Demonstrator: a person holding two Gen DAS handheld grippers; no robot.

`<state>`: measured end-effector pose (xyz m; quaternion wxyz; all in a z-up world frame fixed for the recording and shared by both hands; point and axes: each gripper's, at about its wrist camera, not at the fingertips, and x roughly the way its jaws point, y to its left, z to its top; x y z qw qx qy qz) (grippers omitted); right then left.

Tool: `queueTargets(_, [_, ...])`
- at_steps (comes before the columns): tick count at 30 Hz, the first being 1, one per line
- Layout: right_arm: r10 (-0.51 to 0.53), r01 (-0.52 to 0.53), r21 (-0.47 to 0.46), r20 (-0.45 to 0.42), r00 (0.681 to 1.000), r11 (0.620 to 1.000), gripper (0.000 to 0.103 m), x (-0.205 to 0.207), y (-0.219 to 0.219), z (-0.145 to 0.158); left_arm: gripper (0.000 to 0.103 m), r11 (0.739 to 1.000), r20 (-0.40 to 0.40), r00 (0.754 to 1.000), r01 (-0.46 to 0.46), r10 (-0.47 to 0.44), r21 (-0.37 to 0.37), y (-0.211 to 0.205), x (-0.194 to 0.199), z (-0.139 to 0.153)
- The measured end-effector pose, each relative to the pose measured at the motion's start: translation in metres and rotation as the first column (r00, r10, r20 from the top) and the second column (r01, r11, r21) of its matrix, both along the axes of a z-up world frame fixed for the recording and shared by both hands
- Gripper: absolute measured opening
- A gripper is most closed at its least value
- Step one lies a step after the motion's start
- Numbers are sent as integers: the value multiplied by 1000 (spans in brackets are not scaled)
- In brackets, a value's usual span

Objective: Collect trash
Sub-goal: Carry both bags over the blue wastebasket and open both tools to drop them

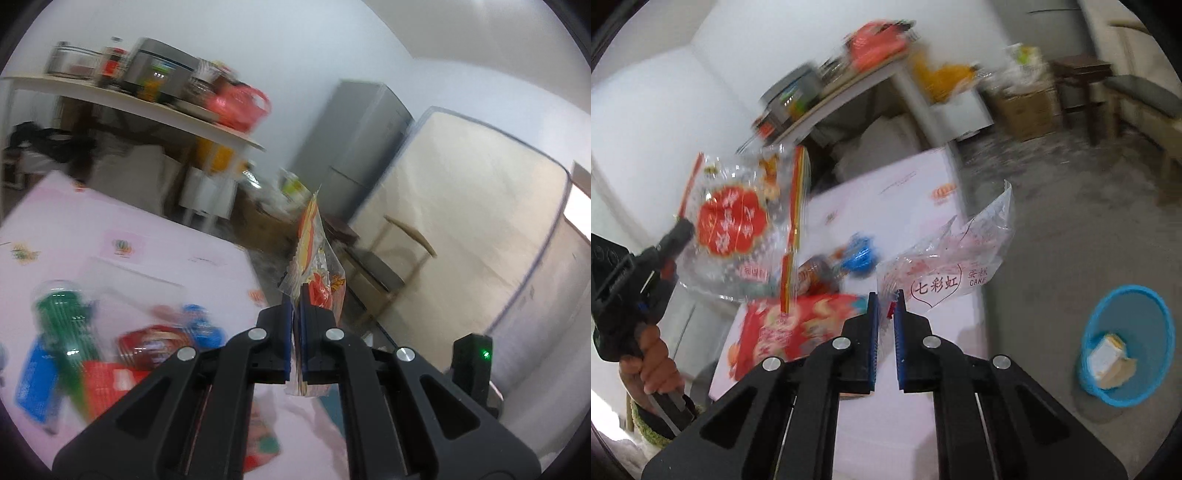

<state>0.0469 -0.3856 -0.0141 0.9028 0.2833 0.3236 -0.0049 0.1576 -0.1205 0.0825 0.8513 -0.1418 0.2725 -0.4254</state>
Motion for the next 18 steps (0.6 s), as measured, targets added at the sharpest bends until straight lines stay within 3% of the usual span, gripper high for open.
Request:
queueTargets(5, [-215, 216, 27, -33, 976, 976, 8, -56, -70, -16, 2, 980, -51, 983, 181, -178, 83, -95, -4, -12])
queueTargets(9, [-355, 366, 115, -107, 929, 924, 8, -100, -126, -56, 2, 922, -153, 941, 328, -301, 203, -188, -10, -39])
queueTargets(13, [-416, 453, 190, -205, 886, 871, 8, -122, -163, -110, 2, 813, -264, 878, 472, -399, 341, -289, -26, -89])
queueTargets(18, [-436, 528, 283, -327, 838, 801, 9, -129, -208, -183, 2, 697, -356, 841, 539, -409, 473, -378, -44, -156])
